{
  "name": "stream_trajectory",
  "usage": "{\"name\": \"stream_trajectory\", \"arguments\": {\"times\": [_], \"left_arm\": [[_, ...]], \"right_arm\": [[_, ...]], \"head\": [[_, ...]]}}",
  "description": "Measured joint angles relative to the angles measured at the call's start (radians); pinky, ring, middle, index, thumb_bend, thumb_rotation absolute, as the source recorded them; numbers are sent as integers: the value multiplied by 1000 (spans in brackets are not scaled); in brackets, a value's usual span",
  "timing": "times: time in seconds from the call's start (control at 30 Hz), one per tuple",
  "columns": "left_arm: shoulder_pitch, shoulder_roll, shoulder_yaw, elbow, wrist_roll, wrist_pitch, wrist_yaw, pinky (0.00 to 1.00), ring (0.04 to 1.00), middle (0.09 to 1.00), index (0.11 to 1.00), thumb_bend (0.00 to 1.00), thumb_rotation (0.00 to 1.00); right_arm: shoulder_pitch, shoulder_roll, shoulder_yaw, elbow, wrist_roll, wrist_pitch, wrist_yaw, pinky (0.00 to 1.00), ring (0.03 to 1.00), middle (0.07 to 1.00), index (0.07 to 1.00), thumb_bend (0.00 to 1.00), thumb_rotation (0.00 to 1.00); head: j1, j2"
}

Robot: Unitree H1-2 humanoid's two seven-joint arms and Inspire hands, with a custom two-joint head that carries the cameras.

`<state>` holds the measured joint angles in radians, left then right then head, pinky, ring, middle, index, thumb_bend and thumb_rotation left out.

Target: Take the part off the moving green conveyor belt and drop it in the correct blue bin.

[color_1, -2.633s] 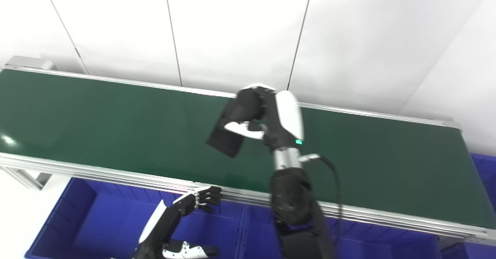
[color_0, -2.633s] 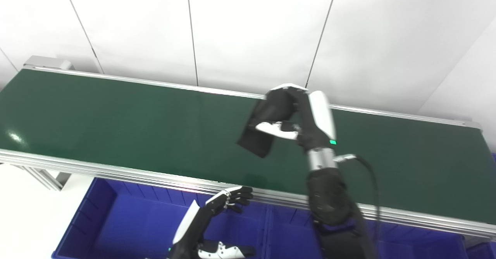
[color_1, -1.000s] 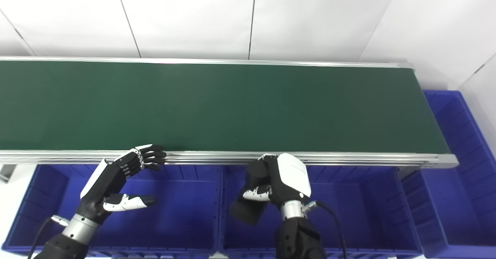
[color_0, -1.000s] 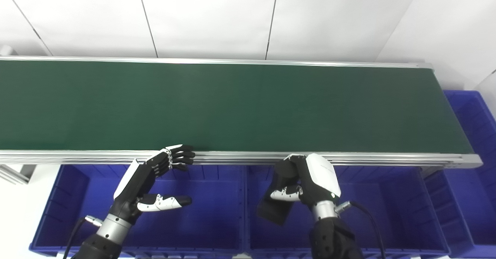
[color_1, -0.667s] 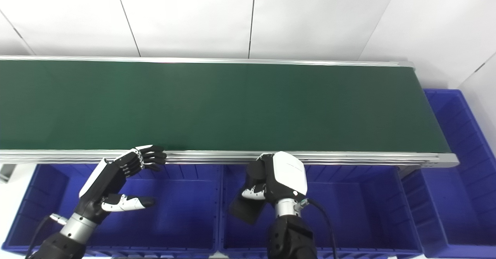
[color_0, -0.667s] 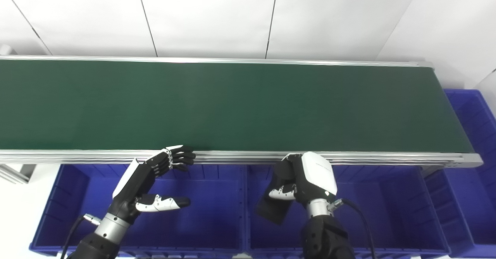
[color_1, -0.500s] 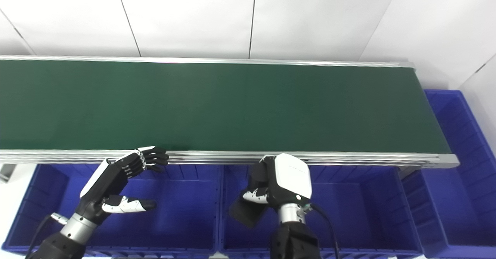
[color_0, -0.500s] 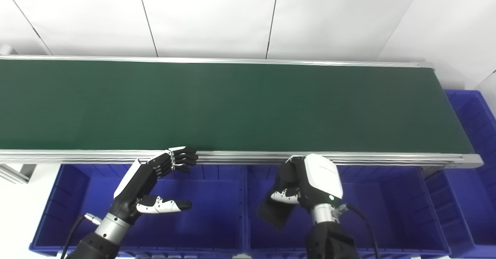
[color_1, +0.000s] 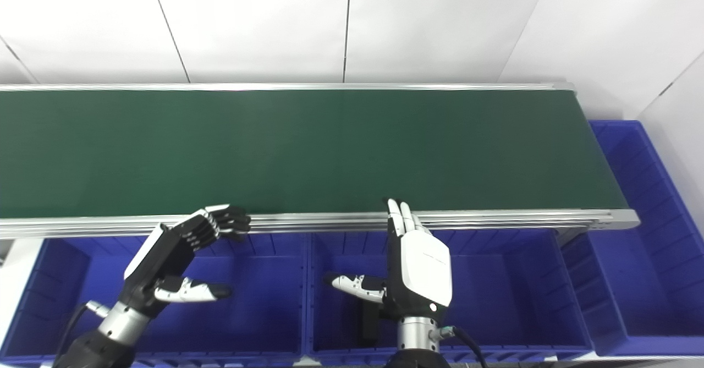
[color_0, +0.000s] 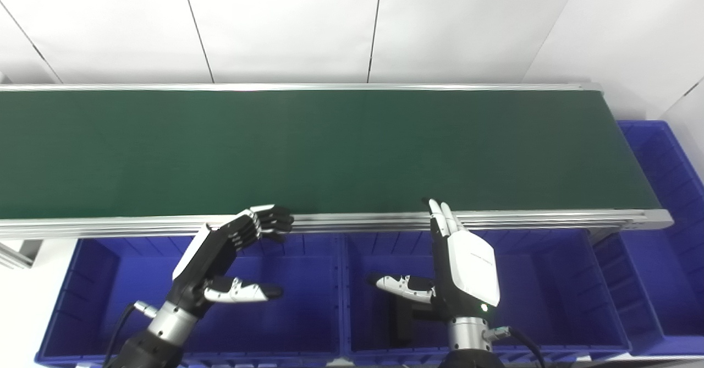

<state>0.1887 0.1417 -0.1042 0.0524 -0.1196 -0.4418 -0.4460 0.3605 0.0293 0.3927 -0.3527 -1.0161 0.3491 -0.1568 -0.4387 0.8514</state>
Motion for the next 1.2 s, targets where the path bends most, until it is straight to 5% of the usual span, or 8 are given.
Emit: {"name": "stream_trajectory", "arguments": {"times": [0.13,0.27,0.67,1.0,1.2], "left_arm": [[1,-22,0,14,0,0,-7,641,717,760,780,806,293],[6,-29,11,36,1,0,-9,646,741,776,787,798,302],[35,-73,15,44,42,0,12,693,789,813,819,794,276],[64,-116,-10,23,162,0,165,758,840,872,879,802,291],[77,-89,-79,19,220,0,287,799,861,887,885,798,298]], "right_arm": [[11,0,-8,7,115,-60,-37,978,952,953,964,850,428],[21,1,-30,17,357,-171,-33,771,871,930,963,829,340],[27,-86,-83,39,715,-215,125,792,847,889,938,880,263],[18,-122,-133,49,934,-218,235,860,890,913,945,876,114],[14,-134,-165,81,975,-261,254,882,899,915,944,904,180]], "head": [[9,-2],[32,-5],[129,-14],[193,-26],[209,-29]]}}
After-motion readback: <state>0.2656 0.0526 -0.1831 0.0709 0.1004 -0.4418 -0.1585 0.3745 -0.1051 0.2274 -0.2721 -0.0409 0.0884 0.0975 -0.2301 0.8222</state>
